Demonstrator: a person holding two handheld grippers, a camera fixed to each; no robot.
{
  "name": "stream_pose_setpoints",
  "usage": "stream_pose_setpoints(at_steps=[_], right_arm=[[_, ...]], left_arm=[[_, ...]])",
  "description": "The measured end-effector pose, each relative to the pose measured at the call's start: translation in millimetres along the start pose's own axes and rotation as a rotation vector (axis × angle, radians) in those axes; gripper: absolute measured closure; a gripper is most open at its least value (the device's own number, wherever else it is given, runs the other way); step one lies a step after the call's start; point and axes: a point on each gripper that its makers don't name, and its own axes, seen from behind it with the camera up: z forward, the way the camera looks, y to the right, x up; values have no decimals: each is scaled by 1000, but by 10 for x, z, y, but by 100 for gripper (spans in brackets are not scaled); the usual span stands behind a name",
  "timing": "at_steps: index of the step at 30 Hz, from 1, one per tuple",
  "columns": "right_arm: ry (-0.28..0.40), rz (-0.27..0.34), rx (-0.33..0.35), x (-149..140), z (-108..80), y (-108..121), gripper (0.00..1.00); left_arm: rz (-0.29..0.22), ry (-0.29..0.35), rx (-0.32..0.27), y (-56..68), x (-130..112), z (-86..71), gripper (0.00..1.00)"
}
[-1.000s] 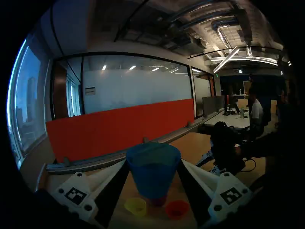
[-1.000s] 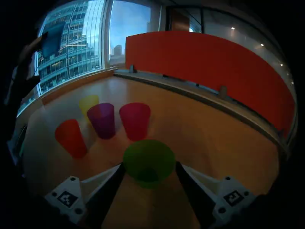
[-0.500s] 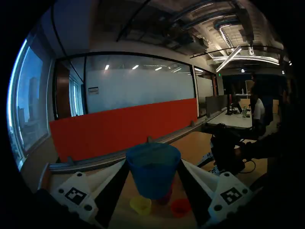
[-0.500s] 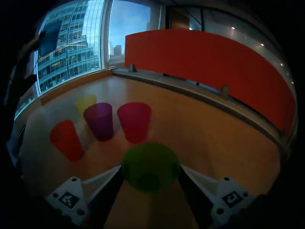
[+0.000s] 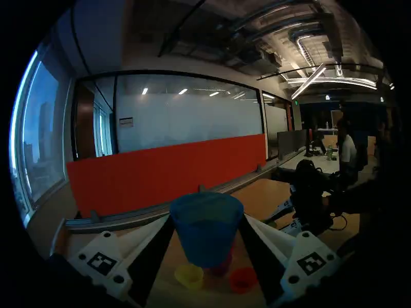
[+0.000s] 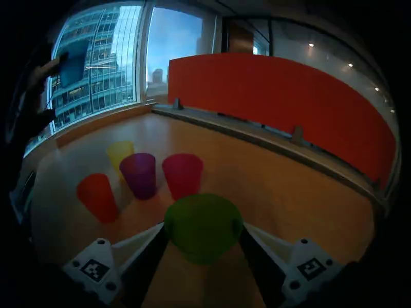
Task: Pour water
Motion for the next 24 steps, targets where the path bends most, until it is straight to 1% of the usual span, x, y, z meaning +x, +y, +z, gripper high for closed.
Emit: stream_pose_setpoints(at_steps=[9, 15, 24], right_arm=[[86, -4, 29, 282, -255, -163, 9], [149, 6, 56, 474, -414, -270, 9], [222, 6, 59, 698, -611, -328, 9]], left_arm=[[-11, 9, -2, 25, 62, 0, 15], [-20, 11, 3, 18, 70, 14, 15], [-35, 11, 10, -11, 78, 35, 15]])
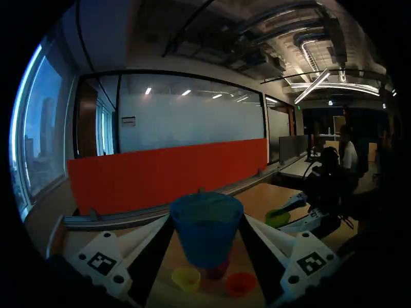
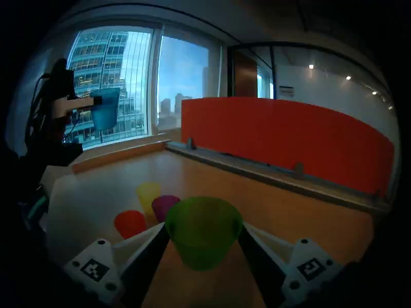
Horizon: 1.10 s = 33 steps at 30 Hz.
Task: Pour water
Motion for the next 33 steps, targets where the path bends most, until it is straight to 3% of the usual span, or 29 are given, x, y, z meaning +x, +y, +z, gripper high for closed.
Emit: stream_pose_setpoints(at_steps=[15, 33], right_arm=[[101, 1, 33, 343, -174, -186, 9], [171, -35, 49, 522, -269, -275, 9]], left_arm=[[9, 9, -18, 97, 89, 23, 15], [24, 10, -28, 160, 130, 13, 15]])
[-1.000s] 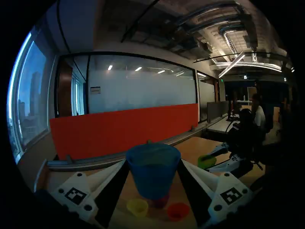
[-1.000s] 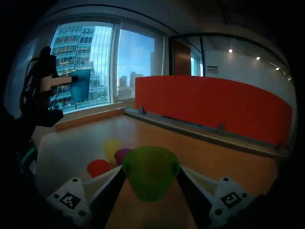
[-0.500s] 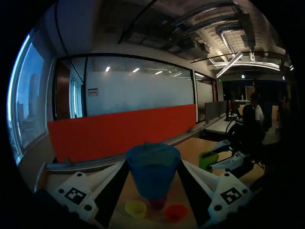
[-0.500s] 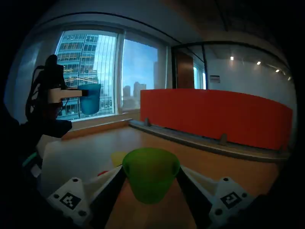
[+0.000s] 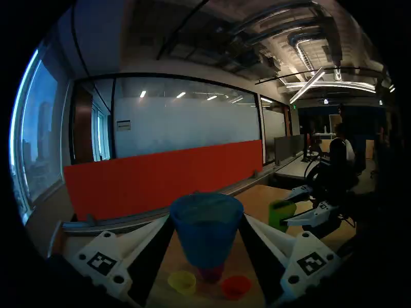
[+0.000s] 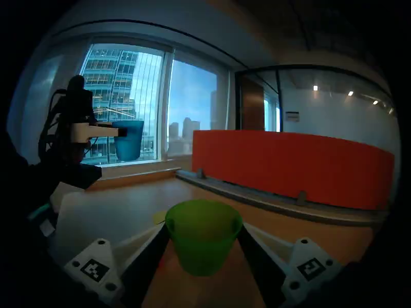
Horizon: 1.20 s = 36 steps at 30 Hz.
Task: Pour water
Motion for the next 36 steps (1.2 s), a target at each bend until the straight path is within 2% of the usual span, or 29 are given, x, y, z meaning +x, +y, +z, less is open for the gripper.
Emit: stream_pose_setpoints(at_steps=[17, 36], right_arm=[[7, -41, 42, 75, 17, -168, 9], [3, -60, 167, 125, 150, -677, 9]], left_arm=[[8, 6, -5, 3, 28, 1, 15], [71, 18, 0, 33, 91, 15, 15]])
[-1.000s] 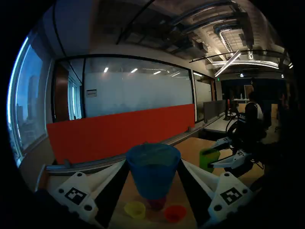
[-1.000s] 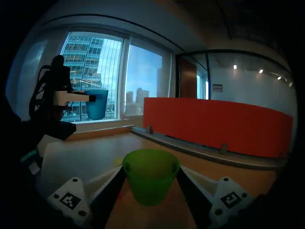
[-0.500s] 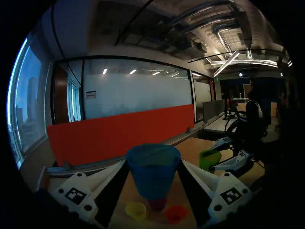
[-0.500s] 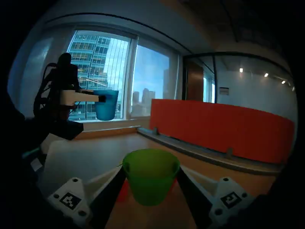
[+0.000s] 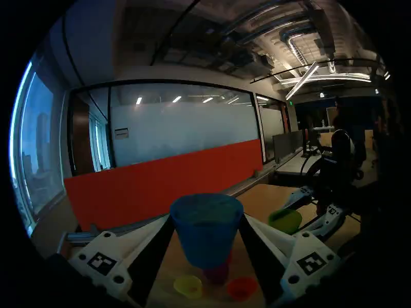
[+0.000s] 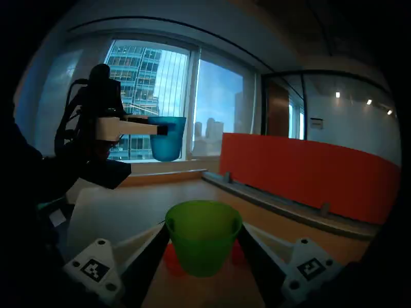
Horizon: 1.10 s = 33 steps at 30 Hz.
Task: Pour water
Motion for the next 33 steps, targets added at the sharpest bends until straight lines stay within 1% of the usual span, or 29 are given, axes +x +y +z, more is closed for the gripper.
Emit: stream_pose_setpoints(at_steps=[5, 11, 26, 33], right_arm=[[10, 3, 30, 42, 70, -124, 9], [8, 0, 59, 54, 124, -246, 9], [21, 5, 115, 83, 192, -483, 9], [28, 11, 134, 112, 216, -570, 9]], left_arm=[[17, 5, 7, -13, 31, -15, 15], [57, 14, 20, -38, 93, -56, 15], [195, 33, 71, -110, 249, -132, 15], [272, 25, 85, -147, 265, -125, 15]])
